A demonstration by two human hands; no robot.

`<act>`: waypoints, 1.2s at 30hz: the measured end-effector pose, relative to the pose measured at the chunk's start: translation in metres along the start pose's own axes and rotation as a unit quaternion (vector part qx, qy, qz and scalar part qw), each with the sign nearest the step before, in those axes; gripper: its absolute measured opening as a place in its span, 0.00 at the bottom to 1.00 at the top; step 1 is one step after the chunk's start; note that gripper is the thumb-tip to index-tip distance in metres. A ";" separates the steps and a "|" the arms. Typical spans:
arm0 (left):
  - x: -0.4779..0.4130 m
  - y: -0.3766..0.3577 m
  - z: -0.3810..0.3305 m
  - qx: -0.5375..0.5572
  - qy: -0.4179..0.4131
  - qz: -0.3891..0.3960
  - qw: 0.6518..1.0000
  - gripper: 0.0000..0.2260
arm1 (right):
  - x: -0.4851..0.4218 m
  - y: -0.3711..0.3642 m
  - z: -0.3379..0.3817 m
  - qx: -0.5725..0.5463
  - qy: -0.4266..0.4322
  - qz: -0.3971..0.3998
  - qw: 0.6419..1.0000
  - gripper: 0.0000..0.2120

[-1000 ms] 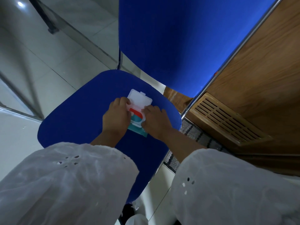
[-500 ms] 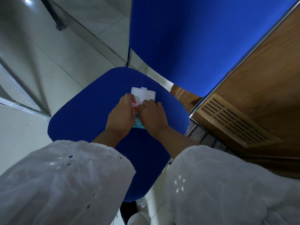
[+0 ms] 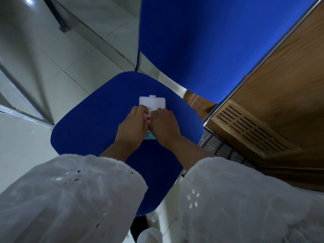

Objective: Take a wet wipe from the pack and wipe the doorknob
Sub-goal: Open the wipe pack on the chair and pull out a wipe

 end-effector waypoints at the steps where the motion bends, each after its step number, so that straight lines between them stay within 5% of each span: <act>1: 0.000 -0.001 0.001 -0.004 0.003 0.001 1.000 0.08 | 0.001 0.000 -0.002 -0.033 -0.014 -0.005 0.999 0.11; 6: -0.003 -0.009 0.002 -0.039 0.003 0.004 0.999 0.09 | 0.001 0.003 -0.011 -0.192 -0.077 -0.024 0.978 0.12; 12: -0.005 -0.017 -0.001 -0.088 -0.015 -0.002 0.996 0.09 | 0.006 0.005 -0.015 -0.394 -0.174 -0.024 0.902 0.13; 14: -0.005 -0.018 -0.001 -0.100 -0.017 0.006 0.995 0.09 | 0.005 0.006 -0.018 -0.456 -0.222 -0.019 0.862 0.11; 18: -0.007 -0.019 -0.002 -0.117 -0.011 0.019 0.993 0.10 | 0.000 0.011 -0.026 -0.616 -0.340 -0.047 0.709 0.07; 27: -0.005 -0.031 -0.001 -0.167 -0.081 0.042 0.982 0.12 | -0.002 0.013 -0.050 -0.573 -0.368 -0.068 0.729 0.09; 31: -0.008 -0.032 0.003 -0.226 -0.113 0.068 0.965 0.14 | -0.006 0.002 -0.049 -0.584 -0.392 0.002 0.711 0.04; 36: -0.018 -0.020 0.000 -0.137 0.002 -0.034 0.990 0.09 | -0.008 -0.006 -0.044 -0.582 -0.401 0.007 0.707 0.09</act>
Point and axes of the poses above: each hand's wrist, its own x-axis away from the middle knuckle, its own y-axis out of the back of the hand, z = x × y, the point moved 2 cm from there along -x, towards the middle knuckle, and after that the axes turned 1 degree about -z, right-handed, at the moved point
